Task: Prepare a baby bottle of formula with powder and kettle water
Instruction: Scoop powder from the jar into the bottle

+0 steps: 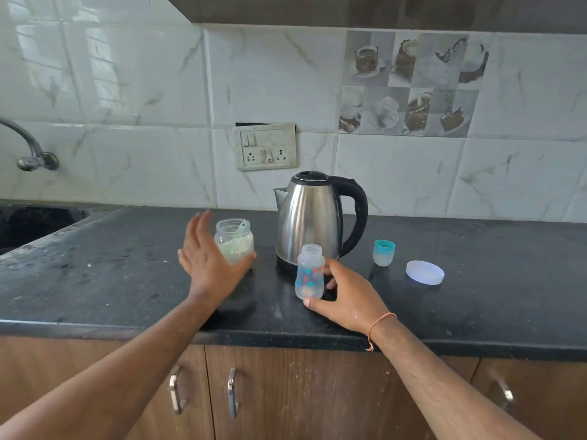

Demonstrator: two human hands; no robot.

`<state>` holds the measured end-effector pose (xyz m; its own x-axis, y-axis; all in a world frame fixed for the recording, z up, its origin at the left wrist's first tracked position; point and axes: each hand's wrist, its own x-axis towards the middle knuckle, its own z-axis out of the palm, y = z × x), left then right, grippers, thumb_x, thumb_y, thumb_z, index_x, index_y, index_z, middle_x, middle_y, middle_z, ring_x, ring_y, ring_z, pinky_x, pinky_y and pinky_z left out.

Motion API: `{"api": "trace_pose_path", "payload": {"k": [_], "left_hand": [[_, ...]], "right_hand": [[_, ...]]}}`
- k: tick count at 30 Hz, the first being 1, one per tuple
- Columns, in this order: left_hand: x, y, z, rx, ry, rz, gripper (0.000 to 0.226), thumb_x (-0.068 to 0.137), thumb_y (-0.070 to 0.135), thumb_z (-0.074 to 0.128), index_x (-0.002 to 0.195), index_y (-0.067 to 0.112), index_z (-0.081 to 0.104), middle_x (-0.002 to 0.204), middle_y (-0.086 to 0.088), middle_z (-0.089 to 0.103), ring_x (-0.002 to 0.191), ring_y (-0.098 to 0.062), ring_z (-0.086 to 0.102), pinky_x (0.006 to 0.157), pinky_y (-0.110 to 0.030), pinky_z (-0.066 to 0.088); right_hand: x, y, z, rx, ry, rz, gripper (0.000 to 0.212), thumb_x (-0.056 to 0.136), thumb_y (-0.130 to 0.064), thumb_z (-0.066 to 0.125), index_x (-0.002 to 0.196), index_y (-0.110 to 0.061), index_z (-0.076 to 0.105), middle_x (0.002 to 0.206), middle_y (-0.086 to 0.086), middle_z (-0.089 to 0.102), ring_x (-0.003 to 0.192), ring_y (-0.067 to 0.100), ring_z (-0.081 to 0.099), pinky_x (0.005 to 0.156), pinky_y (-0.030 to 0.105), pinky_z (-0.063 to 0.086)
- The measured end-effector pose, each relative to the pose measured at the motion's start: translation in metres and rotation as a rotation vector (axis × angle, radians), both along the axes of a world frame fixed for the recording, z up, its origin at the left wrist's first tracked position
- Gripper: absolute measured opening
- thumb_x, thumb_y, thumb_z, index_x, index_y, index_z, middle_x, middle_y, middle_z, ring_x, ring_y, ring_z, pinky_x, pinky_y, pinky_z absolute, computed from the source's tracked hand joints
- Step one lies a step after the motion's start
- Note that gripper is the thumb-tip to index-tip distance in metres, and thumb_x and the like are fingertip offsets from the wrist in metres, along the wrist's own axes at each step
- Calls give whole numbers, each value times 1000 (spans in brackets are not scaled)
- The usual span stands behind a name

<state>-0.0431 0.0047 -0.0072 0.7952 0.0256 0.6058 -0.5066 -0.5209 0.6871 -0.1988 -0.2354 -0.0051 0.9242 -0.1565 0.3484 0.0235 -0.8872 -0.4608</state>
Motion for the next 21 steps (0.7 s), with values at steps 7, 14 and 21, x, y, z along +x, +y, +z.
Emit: {"api": "trace_pose_path", "payload": {"k": [7, 14, 21], "left_hand": [[21, 2, 3, -120, 399, -209, 101, 69, 34, 103, 152, 27, 44, 130, 7, 65, 128, -24, 64, 104, -39, 51], [6, 5, 4, 24, 244, -265, 60, 64, 43, 102, 110, 32, 66, 100, 18, 72, 97, -9, 69, 82, -32, 54], [-22, 6, 4, 110, 119, -341, 86, 60, 41, 105, 131, 30, 59, 126, 12, 58, 114, -8, 57, 95, -26, 46]], "right_hand": [[3, -3, -5, 47, -48, -10, 106, 77, -62, 85, 161, -42, 23, 140, -33, 35, 101, -3, 59, 94, 24, 54], [-2, 3, -2, 0, -53, 23, 91, 86, -63, 76, 156, -52, 19, 129, -38, 47, 98, 1, 65, 96, 30, 58], [-5, 4, -4, 82, -186, 9, 83, 89, -67, 72, 157, -44, 31, 153, -23, 46, 133, 3, 52, 111, 34, 51]]}}
